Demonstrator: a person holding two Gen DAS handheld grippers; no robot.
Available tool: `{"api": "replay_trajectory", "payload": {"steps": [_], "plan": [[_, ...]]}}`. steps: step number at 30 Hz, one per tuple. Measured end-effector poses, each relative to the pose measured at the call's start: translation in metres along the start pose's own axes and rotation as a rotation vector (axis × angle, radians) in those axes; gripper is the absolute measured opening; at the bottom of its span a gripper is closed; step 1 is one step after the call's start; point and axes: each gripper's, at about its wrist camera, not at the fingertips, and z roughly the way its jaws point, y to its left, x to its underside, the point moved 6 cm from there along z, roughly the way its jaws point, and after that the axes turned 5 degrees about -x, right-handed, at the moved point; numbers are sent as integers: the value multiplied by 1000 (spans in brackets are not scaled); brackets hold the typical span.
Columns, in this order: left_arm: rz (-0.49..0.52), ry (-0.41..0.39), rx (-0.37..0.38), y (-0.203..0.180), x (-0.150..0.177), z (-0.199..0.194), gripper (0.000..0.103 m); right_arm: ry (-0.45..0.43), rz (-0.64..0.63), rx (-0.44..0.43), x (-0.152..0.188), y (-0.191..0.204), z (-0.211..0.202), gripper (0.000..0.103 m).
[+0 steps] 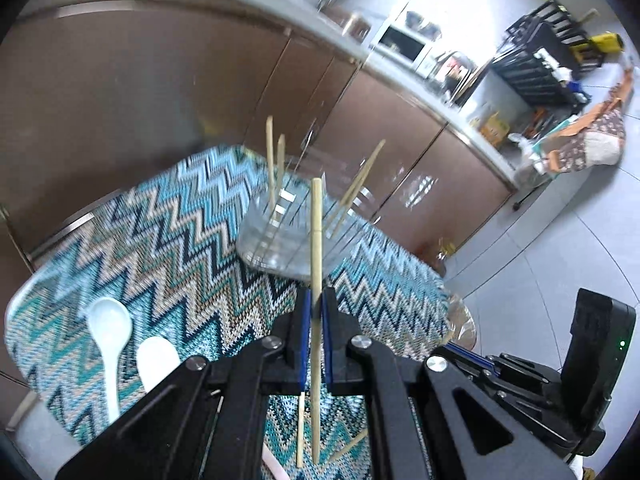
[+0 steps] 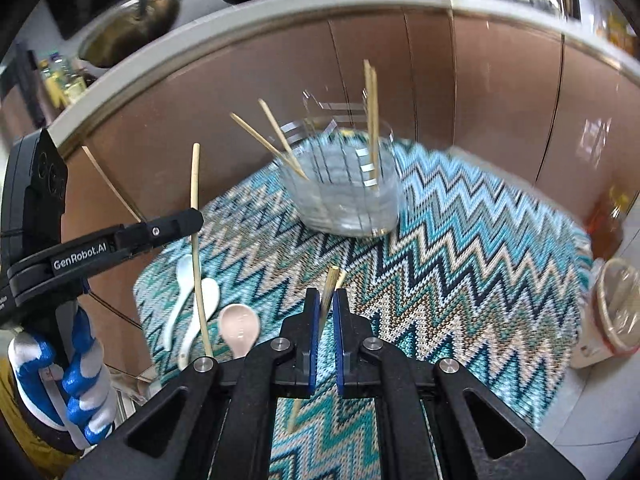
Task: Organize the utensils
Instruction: 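Lift the left tool's chopstick toward the glass cup while the right tool carries its chopstick there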
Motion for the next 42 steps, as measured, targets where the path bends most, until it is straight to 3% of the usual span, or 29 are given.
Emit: {"api": "replay_trajectory", "payload": {"steps": [13, 23, 29, 33, 42], "plan": [[38, -188, -2, -23, -21, -114, 5, -194, -90, -7, -2, 53, -102, 5], [57, -334, -25, -36, -94, -153, 5, -353, -131, -52, -56, 64, -145, 5], [61, -423, -54, -49, -139, -129, 5, -442, -177, -40, -110, 62, -136, 5], [72, -489, -97, -61, -161, -90, 5, -495, -209, -4, -141, 49, -114, 5], [80, -540, -198, -51, -175, 16, 5, -474, -223, 30, -176, 10, -33, 5]]}}
